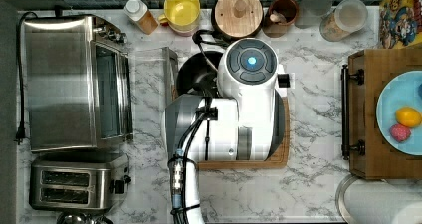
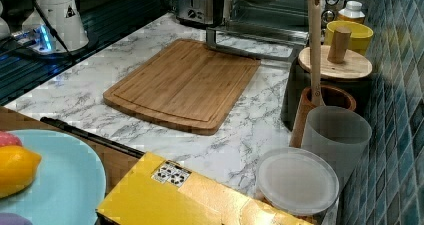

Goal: Put the bowl in the oven.

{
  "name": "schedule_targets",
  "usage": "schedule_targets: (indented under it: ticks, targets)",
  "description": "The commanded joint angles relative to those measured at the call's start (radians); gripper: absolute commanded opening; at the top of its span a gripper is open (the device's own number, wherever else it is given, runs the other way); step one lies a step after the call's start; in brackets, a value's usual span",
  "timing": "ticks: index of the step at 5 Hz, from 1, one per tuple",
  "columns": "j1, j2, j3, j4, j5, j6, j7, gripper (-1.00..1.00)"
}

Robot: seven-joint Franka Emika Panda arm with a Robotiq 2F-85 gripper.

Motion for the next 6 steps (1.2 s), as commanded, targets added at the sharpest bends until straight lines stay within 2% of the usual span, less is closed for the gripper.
schedule_targets:
  ticks: [1,4,6]
  targets:
    - [0.007,-0.015,0.019,-0.037,0.012,0.092,-0.062,-1.00]
    - [0.115,0.008,0.131,-0.073,-0.006,0.264,-0.420,-1.00]
    - [0.116,0.080,0.200,-0.034,-0.075,0.291,-0.396,-1.00]
